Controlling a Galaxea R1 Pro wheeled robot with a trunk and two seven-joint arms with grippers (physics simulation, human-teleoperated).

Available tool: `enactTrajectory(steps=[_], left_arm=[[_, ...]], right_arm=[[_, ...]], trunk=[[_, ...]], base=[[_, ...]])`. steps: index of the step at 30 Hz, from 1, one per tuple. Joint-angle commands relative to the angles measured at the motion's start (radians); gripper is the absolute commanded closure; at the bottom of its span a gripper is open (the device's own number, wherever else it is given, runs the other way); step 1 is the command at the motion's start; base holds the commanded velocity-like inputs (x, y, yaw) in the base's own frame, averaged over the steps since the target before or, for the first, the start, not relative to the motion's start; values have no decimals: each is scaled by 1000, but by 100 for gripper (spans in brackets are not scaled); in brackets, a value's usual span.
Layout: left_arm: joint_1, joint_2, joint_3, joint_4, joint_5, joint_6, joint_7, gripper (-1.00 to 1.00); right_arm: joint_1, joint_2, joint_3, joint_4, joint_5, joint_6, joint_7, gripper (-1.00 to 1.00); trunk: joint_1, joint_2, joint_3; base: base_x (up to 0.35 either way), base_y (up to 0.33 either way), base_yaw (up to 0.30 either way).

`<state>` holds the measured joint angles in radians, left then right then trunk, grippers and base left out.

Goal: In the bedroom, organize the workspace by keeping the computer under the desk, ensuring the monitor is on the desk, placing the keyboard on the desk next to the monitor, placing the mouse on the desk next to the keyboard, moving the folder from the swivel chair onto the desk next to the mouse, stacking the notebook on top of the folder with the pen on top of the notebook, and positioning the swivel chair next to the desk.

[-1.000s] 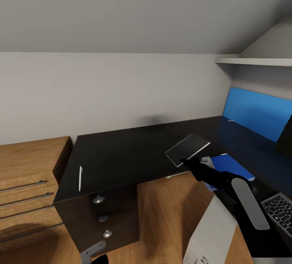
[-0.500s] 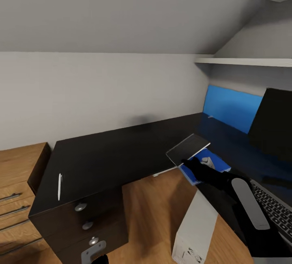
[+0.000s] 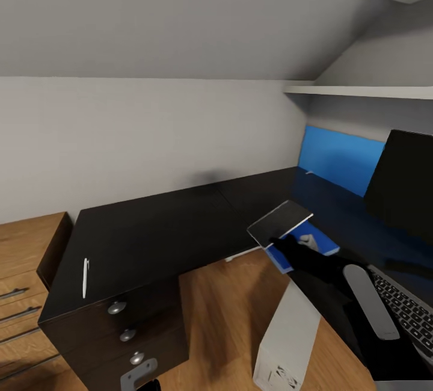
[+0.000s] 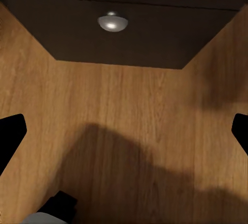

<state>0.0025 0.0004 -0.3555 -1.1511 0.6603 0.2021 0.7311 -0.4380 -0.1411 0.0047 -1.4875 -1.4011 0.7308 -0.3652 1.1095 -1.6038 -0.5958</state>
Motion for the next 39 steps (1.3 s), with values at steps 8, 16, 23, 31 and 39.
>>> enactTrajectory(steps=[8,16,23,31,39], left_arm=[[0,-2,-2,7,3,5,4,-100],[0,-2,-3,16,2,5,4,-100],[0,-2,-3,16,2,5,4,-100],[0,-2,-3,16,2,5,4,-100],[0,-2,-2,16,2,5,4,-100]], right_arm=[[-1,-2,-7,0,-13,1,-9,100],[-1,-2,-31,0,-25,3,-9,100],[-1,-3,-34,0,-120,2,-9,100],[-1,-1,-36,-4,-129,-4,23,100],[-1,0,-38,80,-127,-10,114,100]], trunk=[[0,-1,-1],[0,-1,-1],[0,-1,-1],[0,-1,-1],[0,-1,-1]], base=[[0,0,-208],[0,0,-114],[0,0,-4],[1,0,0],[148,0,0]])
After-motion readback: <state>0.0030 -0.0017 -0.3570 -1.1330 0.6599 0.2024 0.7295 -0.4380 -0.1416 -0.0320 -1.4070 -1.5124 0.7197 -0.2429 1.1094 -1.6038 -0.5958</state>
